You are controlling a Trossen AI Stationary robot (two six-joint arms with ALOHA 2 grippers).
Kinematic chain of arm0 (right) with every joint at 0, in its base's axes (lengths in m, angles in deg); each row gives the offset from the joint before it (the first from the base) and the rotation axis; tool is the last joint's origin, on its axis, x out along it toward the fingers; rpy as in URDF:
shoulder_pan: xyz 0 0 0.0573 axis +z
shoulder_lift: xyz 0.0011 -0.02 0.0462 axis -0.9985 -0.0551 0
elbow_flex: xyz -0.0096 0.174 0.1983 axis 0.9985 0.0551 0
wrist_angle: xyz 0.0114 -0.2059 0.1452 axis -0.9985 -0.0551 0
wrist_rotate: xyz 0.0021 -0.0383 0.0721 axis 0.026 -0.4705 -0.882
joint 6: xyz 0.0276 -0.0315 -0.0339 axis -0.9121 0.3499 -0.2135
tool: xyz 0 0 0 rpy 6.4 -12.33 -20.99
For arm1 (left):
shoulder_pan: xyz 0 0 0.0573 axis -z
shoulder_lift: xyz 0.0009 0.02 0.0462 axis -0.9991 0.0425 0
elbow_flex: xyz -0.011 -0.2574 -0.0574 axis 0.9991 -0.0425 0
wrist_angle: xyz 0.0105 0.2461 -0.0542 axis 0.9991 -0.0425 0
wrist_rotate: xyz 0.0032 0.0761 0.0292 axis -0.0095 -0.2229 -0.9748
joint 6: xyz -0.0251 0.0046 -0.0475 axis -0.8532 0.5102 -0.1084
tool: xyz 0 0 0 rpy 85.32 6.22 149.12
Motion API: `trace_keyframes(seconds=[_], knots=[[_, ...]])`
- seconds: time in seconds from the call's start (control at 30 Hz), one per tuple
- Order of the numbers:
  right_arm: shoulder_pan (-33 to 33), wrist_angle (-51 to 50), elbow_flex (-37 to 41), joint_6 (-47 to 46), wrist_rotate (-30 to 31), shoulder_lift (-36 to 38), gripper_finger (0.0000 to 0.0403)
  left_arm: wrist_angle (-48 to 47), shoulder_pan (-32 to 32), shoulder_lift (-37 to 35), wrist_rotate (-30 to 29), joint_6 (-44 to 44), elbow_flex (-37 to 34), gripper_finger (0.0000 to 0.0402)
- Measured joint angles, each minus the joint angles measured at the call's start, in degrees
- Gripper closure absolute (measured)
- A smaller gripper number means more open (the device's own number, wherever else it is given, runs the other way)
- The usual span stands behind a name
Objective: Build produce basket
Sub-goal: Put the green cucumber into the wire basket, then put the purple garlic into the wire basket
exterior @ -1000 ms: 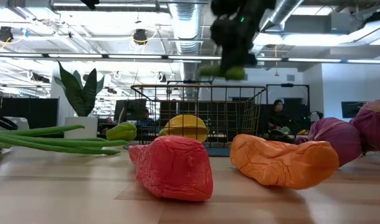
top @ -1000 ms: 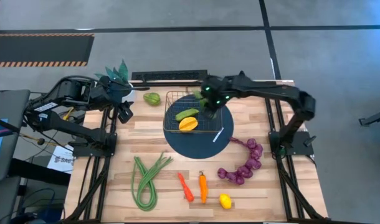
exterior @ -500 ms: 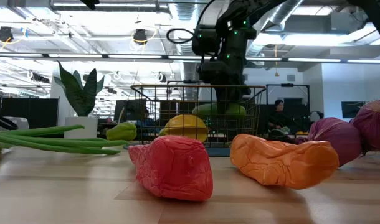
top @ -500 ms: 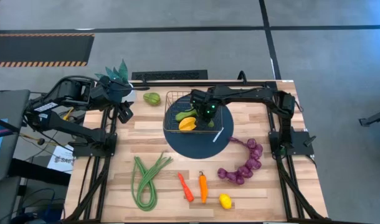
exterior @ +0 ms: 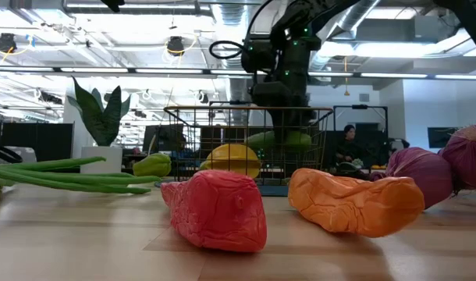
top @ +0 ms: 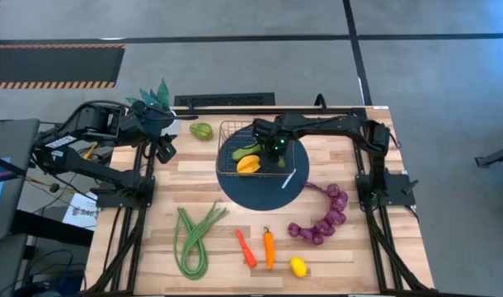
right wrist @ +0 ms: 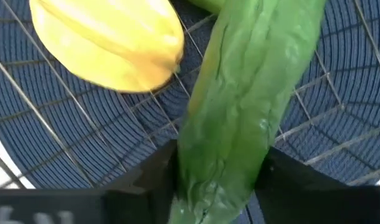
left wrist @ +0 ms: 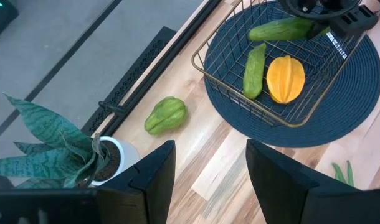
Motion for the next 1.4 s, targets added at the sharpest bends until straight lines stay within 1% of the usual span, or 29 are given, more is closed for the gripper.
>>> trace_keyframes(seconds=[0.07, 0.1, 0.17, 0.23, 0.47, 0.67, 0.77, 0.8, 0.87, 0.93, 0.97, 1.03, 1.1, 1.2, 1.3, 1.4], knots=[[0.00, -0.08, 0.00, -1.10, -0.03, 0.02, 0.0165, 0.00, 0.00, 0.00, 0.02, 0.00, 0.00, 0.0219], [0.00, -0.19, 0.00, -1.58, -0.05, 0.02, 0.0156, 0.00, 0.00, 0.00, 0.02, 0.00, 0.00, 0.0219], [0.00, -0.18, 0.00, -1.74, -0.05, 0.02, 0.0150, 0.00, 0.01, 0.00, 0.02, 0.00, 0.00, 0.0219], [0.00, -0.11, 0.00, -1.89, -0.03, 0.02, 0.0153, 0.00, 0.00, 0.00, 0.02, 0.00, 0.00, 0.0219], [0.48, -1.36, -0.52, -1.98, -0.02, -0.01, 0.0194, 0.00, 0.00, 0.00, 0.04, 0.02, 0.00, 0.0219], [2.74, -15.72, -8.00, -1.92, -0.03, -0.03, 0.0240, -0.02, 0.00, 0.00, 0.07, 0.04, 0.00, 0.0219], [4.92, -25.30, -13.86, -1.29, 0.01, 0.03, 0.0259, -0.02, 0.00, 0.00, 0.06, 0.06, 0.00, 0.0219], [5.70, -28.54, -15.70, -1.31, 0.29, 0.04, 0.0263, -0.02, 0.00, 0.00, 0.07, 0.10, 0.00, 0.0219], [7.43, -34.22, -18.49, -1.78, 2.79, 0.02, 0.0271, -0.02, 0.00, 0.00, 0.19, 0.88, 0.00, 0.0219], [9.17, -34.34, -18.88, -3.56, 5.13, 1.66, 0.0277, -0.01, 0.00, 0.00, 0.89, 1.60, 0.00, 0.0219], [9.78, -33.79, -18.76, -4.76, 5.17, 3.30, 0.0278, -0.01, 0.01, 0.00, 1.03, 1.94, 0.00, 0.0219], [11.28, -34.32, -19.11, -9.16, 7.37, 6.25, 0.0280, -0.02, 0.02, -0.02, 1.13, 2.49, 0.00, 0.0219], [12.55, -34.24, -17.53, -13.04, 9.94, 10.12, 0.0280, -0.02, 0.02, 0.00, 1.57, 2.69, 0.00, 0.0219], [14.26, -34.18, -14.03, -19.21, 11.45, 16.76, 0.0280, 0.00, 0.02, -0.02, 1.56, 2.71, 0.00, 0.0219], [16.08, -33.87, -6.79, -25.32, 11.83, 24.29, 0.0280, -0.01, 0.01, 0.00, 1.87, 2.75, 0.00, 0.0219], [18.11, -32.88, 2.26, -32.32, 11.83, 30.51, 0.0279, -0.02, 0.02, 0.00, 2.28, 3.10, 0.00, 0.0219]])
